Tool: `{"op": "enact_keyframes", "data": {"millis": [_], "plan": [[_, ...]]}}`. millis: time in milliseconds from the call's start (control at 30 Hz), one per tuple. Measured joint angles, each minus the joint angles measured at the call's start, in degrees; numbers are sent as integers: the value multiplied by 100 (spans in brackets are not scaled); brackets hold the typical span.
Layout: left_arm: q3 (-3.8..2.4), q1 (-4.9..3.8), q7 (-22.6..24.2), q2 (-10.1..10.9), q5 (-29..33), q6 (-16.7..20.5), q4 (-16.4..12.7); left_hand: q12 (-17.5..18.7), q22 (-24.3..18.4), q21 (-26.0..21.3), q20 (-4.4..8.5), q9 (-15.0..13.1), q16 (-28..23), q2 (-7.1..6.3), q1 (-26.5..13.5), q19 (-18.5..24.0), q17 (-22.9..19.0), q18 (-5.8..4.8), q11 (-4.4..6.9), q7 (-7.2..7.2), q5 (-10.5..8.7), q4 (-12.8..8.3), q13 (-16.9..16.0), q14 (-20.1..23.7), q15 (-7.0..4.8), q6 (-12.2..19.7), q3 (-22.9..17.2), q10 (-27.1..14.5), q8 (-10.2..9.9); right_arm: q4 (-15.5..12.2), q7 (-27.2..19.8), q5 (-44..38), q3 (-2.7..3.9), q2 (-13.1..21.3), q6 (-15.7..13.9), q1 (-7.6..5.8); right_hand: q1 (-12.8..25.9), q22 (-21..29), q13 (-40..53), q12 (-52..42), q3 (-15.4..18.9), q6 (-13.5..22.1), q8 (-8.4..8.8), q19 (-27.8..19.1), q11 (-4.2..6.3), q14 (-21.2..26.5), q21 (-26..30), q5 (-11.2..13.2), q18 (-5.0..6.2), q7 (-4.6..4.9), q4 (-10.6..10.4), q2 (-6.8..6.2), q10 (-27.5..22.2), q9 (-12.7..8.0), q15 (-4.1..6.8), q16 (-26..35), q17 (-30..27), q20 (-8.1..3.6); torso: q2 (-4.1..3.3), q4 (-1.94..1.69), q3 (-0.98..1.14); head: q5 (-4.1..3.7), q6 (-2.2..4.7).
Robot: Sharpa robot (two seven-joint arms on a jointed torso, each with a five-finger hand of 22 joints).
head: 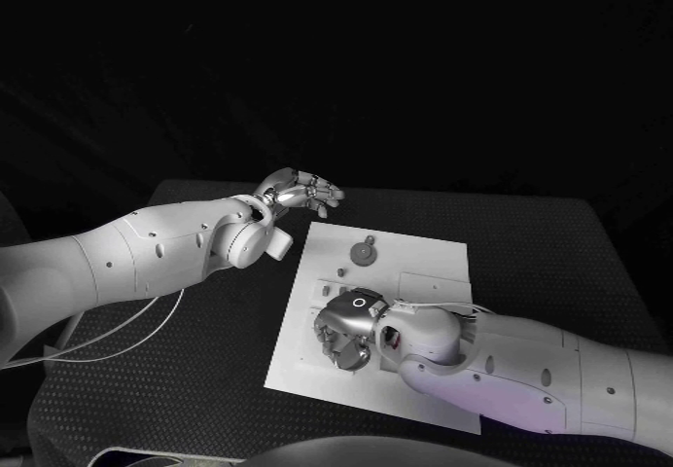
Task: Assemble the parts on the task board
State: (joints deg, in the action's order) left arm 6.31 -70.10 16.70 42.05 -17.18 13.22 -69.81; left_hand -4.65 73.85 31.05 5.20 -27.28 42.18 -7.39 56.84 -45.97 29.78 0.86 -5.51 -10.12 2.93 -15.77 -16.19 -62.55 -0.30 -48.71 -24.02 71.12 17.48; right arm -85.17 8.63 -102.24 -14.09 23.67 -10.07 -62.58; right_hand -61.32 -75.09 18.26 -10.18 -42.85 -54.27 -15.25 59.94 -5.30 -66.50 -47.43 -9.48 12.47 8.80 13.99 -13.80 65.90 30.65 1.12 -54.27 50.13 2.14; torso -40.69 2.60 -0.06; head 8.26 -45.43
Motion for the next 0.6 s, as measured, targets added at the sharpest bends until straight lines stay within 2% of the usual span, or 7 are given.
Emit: {"op": "enact_keyframes", "data": {"millis": [67, 200, 267, 467, 533, 600], "plan": [[0, 0, -1, 1, 0, 0, 1, 0, 0, 0, 0, 0, -22, 0, 0, 0, 5, 0, 0, 0, 0, 0, 0, 0, 0, 0, 0, 0, 0, 0, 1, 12, 0, 12, -36, 0, -30, 0, -9, 9, 16, 64, 16, -10, -32, 29, -1, 17, -1, 4, -16, -30, -49, -13, -29, -31, 0, 10, -1, -1, 0, 0, 1], [0, 0, -2, 2, 0, -2, 2, 0, 0, 0, 0, 0, -22, 0, 0, 0, 6, 0, 0, 0, 0, 0, 0, 0, 0, 0, 0, 0, 0, -31, 3, 38, 0, 71, -118, 0, -83, 3, -84, 117, 33, 217, 86, -83, -96, 113, -14, 17, -7, 72, -33, -83, -276, -43, -113, -71, -8, 22, -1, -1, -2, -3, 1], [0, 0, -2, 3, 0, -4, 5, 0, -1, 0, 0, 0, -22, 0, 0, 0, 6, 0, 1, 0, 0, 0, 0, 0, 0, 0, 0, 0, 0, -72, 3, 59, 1, 123, -183, -1, -91, 3, -122, 117, 32, 270, 114, -95, -116, 121, -36, 17, -11, 87, -32, -137, -360, -49, -121, -116, -12, 33, -1, -1, -2, -5, 1], [0, 0, -3, 7, 0, -7, 30, 0, 4, 0, 0, 5, -22, 0, 0, 0, 6, 0, 1, 0, 0, 0, 0, 0, 0, 0, 0, 1, 0, -238, -23, 202, 2, 306, -418, -31, -69, 15, -263, 210, 100, 465, 175, -113, -143, 156, -92, 39, -13, 52, -129, -233, -638, -69, -156, -200, -37, 50, -1, 1, -2, -18, 13], [0, 0, -4, 9, 0, -8, 44, 0, 4, 0, 0, 5, -22, 0, 0, 0, 6, 0, 1, 0, 0, 0, 0, 0, 0, 0, 0, 1, 0, -315, -58, 318, 4, 403, -521, -88, 55, 16, -357, 276, 296, 687, 282, -132, -170, 207, -104, 142, -11, 38, -136, -312, -879, -117, -161, -242, -53, 57, 0, 2, -2, -24, 26], [0, 0, -4, 13, 0, -8, 53, 0, 4, 0, 0, 5, -22, 0, 0, 0, 7, 0, 1, 0, 0, 0, 0, 0, 0, 0, 0, 1, 0, -399, -112, 478, 22, 520, -640, -154, 165, 16, -422, 276, 463, 871, 351, -184, -166, 244, -107, 238, -8, -13, -148, -309, -1005, -151, -163, -269, -66, 60, 2, 3, -2, -31, 41]]}}
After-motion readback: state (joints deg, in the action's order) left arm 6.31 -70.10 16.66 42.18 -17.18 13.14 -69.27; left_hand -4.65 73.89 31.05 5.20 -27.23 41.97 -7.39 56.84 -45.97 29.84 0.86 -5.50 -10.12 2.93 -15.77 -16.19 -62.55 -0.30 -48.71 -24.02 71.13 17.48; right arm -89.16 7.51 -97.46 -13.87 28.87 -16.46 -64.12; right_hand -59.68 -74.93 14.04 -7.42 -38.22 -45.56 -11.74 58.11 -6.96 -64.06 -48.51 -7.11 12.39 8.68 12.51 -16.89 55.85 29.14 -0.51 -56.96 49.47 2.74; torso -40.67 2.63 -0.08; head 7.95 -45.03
